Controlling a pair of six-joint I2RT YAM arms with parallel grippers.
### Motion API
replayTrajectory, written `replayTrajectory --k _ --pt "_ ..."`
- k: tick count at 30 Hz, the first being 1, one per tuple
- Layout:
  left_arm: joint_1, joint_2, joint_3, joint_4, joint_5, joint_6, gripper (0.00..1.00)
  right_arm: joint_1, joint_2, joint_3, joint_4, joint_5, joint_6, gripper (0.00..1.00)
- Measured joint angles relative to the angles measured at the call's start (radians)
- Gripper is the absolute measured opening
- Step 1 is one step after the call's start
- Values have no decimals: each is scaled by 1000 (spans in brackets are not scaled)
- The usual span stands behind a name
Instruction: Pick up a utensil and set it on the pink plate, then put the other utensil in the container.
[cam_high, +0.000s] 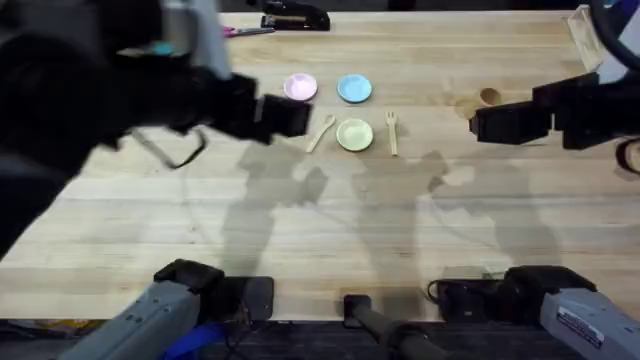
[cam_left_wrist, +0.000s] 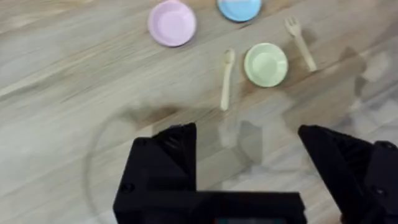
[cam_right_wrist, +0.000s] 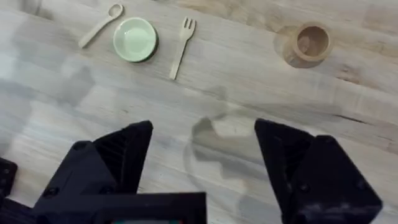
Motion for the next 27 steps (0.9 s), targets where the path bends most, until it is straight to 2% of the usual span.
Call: replayTrajectory --k 6,12,16,21,27 --pt "-180 201 112 56 -41 -131 995 0 0 0 1 0 -4 997" --pt "-295 394 245 72 -69 -273 995 0 0 0 1 0 -4 997" --pt "-370 504 294 117 -95 -353 996 0 0 0 1 0 -4 997" --pt "-443 598 304 178 -137 -454 995 0 0 0 1 0 -4 997" --pt "-474 698 304 238 -153 -548 997 0 0 0 4 0 -4 998"
